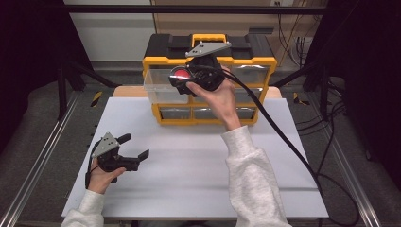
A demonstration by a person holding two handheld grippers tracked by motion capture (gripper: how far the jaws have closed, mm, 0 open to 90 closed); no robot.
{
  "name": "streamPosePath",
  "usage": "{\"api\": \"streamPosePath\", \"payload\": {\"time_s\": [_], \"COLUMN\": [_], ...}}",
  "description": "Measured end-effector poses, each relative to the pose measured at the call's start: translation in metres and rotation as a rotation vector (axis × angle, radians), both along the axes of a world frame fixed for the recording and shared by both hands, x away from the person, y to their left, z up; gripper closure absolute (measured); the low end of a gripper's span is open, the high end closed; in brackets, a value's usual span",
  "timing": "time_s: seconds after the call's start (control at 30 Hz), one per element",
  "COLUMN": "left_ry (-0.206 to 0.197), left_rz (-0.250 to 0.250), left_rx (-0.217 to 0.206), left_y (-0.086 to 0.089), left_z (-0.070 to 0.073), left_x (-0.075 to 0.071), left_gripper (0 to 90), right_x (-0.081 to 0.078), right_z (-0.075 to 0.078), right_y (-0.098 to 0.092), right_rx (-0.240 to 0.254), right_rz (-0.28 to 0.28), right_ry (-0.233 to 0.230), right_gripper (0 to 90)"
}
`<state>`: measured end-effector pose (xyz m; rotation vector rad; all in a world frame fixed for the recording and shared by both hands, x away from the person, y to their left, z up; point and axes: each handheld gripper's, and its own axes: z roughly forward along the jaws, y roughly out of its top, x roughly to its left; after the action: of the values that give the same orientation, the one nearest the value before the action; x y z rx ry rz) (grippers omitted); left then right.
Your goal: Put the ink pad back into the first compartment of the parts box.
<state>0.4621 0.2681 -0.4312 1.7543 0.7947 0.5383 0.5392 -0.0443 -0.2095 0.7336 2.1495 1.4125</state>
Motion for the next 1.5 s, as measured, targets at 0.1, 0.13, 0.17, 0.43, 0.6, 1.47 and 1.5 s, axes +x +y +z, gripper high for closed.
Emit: {"api": "streamPosePath", "payload": {"time_s": [0.1, 0.13, 0.17, 0.43, 0.6, 1.47, 1.5], "left_ry": [0.0, 0.0, 0.0, 0.0, -0.001, 0.002, 0.002], "left_rz": [0.001, 0.0, 0.0, -0.002, -0.001, 0.001, 0.002], "left_rx": [0.0, 0.002, 0.002, 0.001, 0.001, -0.003, -0.007], "left_y": [0.0, 0.0, 0.0, 0.0, 0.0, 0.001, 0.001], "left_z": [0.0, 0.0, 0.0, 0.0, 0.0, 0.0, 0.0], "left_x": [0.0, 0.0, 0.0, 0.0, 0.0, 0.0, 0.0], "left_gripper": [1.2, 1.2, 1.2, 1.2, 1.2, 1.2, 1.2], "right_x": [0.005, 0.008, 0.008, 0.017, 0.022, 0.042, 0.041], "right_z": [0.0, 0.0, 0.0, -0.001, -0.002, -0.021, -0.022], "right_y": [0.002, 0.005, 0.005, 0.011, 0.018, 0.033, 0.033], "right_rx": [0.001, -0.002, -0.002, 0.011, 0.015, -0.007, -0.01], "right_rz": [-0.005, -0.01, -0.01, -0.019, -0.023, -0.066, -0.068], "right_ry": [0.008, 0.009, 0.009, 0.018, 0.024, 0.053, 0.059], "right_gripper": [29.9, 29.9, 29.9, 29.9, 29.9, 29.9, 29.8]}}
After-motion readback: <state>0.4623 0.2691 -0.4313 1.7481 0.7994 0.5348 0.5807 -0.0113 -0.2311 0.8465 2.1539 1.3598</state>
